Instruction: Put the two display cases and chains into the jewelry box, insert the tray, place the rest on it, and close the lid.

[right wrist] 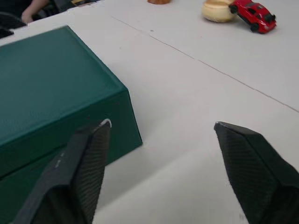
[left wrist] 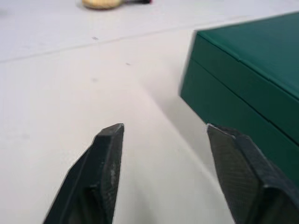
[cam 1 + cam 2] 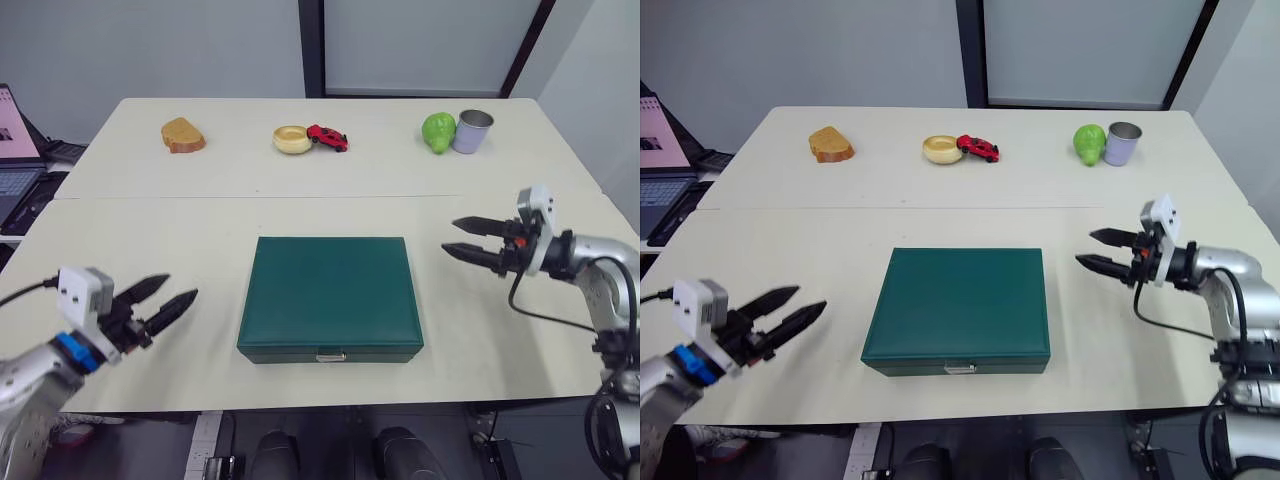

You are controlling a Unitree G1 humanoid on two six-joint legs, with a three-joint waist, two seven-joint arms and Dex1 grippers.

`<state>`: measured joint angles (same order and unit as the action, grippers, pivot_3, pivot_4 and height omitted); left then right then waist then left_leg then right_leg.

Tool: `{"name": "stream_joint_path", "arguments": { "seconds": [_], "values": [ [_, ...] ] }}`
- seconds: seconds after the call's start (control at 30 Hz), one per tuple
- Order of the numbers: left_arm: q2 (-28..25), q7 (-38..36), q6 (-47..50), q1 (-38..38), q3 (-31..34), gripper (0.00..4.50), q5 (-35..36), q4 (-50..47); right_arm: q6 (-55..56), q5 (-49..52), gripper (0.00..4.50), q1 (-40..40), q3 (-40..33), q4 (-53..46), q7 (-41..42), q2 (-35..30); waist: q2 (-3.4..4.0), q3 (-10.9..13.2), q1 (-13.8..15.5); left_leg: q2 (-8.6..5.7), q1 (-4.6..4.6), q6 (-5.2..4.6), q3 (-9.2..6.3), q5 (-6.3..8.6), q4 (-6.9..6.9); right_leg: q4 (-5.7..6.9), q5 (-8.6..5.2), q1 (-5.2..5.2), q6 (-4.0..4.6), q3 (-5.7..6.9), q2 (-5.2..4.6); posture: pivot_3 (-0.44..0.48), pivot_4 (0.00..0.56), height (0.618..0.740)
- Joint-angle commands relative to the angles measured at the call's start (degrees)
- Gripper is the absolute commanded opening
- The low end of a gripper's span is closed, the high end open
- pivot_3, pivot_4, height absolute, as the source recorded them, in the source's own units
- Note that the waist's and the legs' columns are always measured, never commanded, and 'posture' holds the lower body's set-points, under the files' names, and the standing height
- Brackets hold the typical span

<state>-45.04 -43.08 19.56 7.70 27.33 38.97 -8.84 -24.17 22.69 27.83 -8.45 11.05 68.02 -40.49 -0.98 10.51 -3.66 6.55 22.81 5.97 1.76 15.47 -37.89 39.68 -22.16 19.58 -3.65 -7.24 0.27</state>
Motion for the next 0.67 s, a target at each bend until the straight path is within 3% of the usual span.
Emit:
{"name": "stream_joint_path", "arguments": {
  "seconds": [0.03, 0.2, 0.37, 0.67],
  "values": [
    [-0.37, -1.28, -1.01, -5.56, -1.26, 4.31, -2.44, 6.46, 2.66, 0.54, 4.50, -2.96, -3.15, -2.78, -2.71, -0.58, 0.00, 0.00, -0.26, 0.00, 0.00, 0.00, 0.03, 0.00, 0.00, 0.00, 0.00, 0.02, 0.00, -0.03, 0.00, 0.000, 0.150, 0.740],
    [1.04, -4.10, -3.91, -12.93, -3.56, 4.45, -5.03, 13.03, 6.19, -0.58, 4.50, -7.62, -4.72, -2.61, -7.09, -0.23, 0.01, 0.00, -0.13, 0.04, 0.00, 0.01, 0.02, -0.01, -0.03, 0.15, 0.00, 0.06, 0.00, 0.01, 0.03, 0.000, 0.150, 0.740],
    [2.88, -1.65, -5.99, -13.14, -5.30, 4.45, -10.08, 14.51, 9.07, -1.17, 4.50, -9.89, -5.84, 0.51, -8.84, -0.60, 0.00, 0.00, -0.11, 0.05, -0.01, 0.01, 0.03, -0.01, -0.05, 0.17, 0.00, 0.06, 0.00, 0.00, 0.03, 0.000, 0.150, 0.740],
    [3.62, -3.09, -4.81, -11.83, -4.88, 4.45, -10.63, 14.05, 11.44, -1.66, 4.50, -11.08, -5.26, 4.07, -8.01, -1.79, 0.00, -0.01, 0.28, 0.04, -0.01, 0.01, 0.04, -0.01, -0.08, 0.20, 0.00, 0.05, 0.00, 0.00, 0.02, 0.000, 0.150, 0.740]
  ]
}}
